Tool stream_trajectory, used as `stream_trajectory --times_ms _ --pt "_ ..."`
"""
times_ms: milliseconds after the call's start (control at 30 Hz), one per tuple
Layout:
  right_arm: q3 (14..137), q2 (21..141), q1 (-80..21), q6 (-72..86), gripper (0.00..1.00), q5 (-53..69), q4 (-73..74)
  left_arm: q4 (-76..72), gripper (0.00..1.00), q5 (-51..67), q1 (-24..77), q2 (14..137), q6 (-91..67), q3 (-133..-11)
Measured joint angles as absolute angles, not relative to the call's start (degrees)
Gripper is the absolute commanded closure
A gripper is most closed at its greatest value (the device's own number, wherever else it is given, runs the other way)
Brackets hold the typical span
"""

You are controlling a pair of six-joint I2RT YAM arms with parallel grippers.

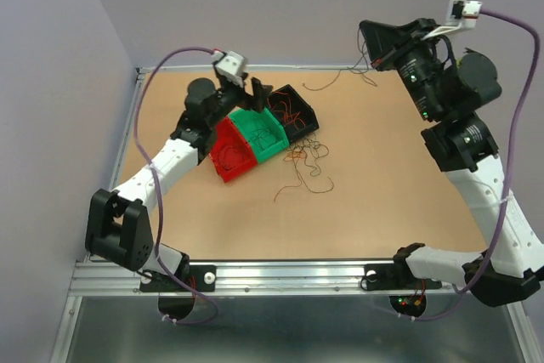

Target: Untangle the cables

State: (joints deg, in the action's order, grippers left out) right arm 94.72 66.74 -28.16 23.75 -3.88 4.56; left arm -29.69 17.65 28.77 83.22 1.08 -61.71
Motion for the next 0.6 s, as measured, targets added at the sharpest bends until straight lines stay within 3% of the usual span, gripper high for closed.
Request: stream_trajectory --times_ms 233,600 --pt "91.9 72.44 -28.16 24.14 0.99 2.24 4.67 -27.75 0.01 15.14 12.84 79.09 -4.75 -60.93" --pt "89.06 81.67 -30.33 24.34 0.99 5.06 3.22 -26.65 0.01 15.75 7.22 72.16 -5.8 -54.3"
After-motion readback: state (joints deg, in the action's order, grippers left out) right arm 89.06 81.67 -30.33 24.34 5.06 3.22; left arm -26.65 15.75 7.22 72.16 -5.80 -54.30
